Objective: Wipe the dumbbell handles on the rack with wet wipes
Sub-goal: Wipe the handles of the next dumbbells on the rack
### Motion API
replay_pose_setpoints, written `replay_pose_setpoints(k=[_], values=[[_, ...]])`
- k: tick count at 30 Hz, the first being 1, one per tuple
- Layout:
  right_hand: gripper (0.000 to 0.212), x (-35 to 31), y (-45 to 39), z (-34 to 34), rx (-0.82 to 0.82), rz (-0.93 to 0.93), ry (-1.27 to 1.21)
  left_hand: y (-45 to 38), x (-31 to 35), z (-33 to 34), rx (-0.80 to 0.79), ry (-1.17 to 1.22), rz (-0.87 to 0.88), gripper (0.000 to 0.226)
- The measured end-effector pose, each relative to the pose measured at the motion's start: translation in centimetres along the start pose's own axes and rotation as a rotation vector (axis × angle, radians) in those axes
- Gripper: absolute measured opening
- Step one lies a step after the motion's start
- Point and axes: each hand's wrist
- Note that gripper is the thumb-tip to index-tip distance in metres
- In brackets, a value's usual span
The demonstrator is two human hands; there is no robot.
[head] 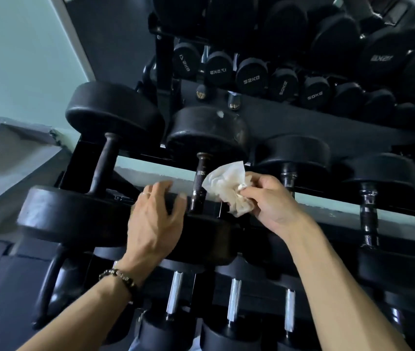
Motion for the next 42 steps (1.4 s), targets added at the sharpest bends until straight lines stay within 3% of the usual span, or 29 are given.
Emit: replay_pose_setpoints(k=[3, 5, 8, 11, 13, 15, 17, 20, 23, 26, 30, 35, 38, 40, 42], values=[[0.040, -0.7, 0.4, 1.3, 0.020, 0.007, -0.082, -2.9, 1.4, -1.7, -0.217, 0.137, 0.131, 0.057], [0.039, -1.2, 0.7, 2.3, 0.039, -0.006, -0.090, -4.4, 2.2, -2.3, -0.349, 0.271, 0.165, 0.045], [0.035, -1.3, 0.9, 3.6, 0.240, -0.095, 0.006, -4.6, 2.8, -2.2, -0.229, 0.295, 0.281, 0.010], [0.032, -0.7, 0.7, 4.6, 0.514, -0.116, -0.035, -3.6, 2.7, -1.4, -0.156, 0.237, 0.328, 0.013], [0.037, -0.4, 0.9, 4.9, 0.544, -0.178, 0.029, -3.4, 2.8, -1.4, -0.096, 0.258, 0.323, 0.015], [0.042, -0.6, 1.5, 4.9, 0.520, -0.318, 0.270, -4.3, 3.2, -2.1, -0.033, 0.391, 0.237, 0.023], [0.036, -0.8, 1.8, 4.8, 0.515, -0.461, 0.494, -5.9, 3.7, -2.8, -0.168, 0.500, 0.131, 0.026], [0.032, -1.0, 2.0, 5.3, 0.547, -0.563, 0.490, -6.6, 3.8, -2.3, -0.358, 0.377, 0.154, 0.007], [0.035, -0.9, 2.0, 6.3, 0.597, -0.498, 0.283, -5.5, 3.6, -1.4, -0.348, 0.427, 0.093, 0.001], [0.031, -0.2, 1.3, 6.9, 0.640, -0.328, -0.028, -5.2, 3.5, -1.1, -0.337, 0.514, 0.000, 0.012], [0.021, -0.3, 0.4, 7.7, 0.555, -0.098, -0.287, -5.4, 3.7, -0.9, -0.311, 0.572, -0.026, 0.022], [0.016, -0.9, 0.4, 7.7, 0.294, -0.043, -0.539, -5.6, 3.5, -1.5, -0.197, 0.507, -0.044, 0.036], [0.021, -0.3, 0.6, 7.3, 0.282, -0.082, -0.373, -5.9, 3.2, -1.9, -0.168, 0.425, 0.001, 0.015], [0.004, -0.1, 0.4, 7.4, 0.344, -0.109, -0.253, -5.8, 3.2, -2.0, -0.247, 0.547, -0.040, 0.011], [0.022, 0.0, 0.1, 7.6, 0.362, -0.084, -0.267, -5.8, 3.1, -2.2, -0.361, 0.774, -0.156, 0.017]])
Point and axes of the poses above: each hand's wrist, its own y-axis away from the middle knuckle, its own z-axis out of the palm, x = y × z, and after that the axes turned 4 degrees about z, right-handed
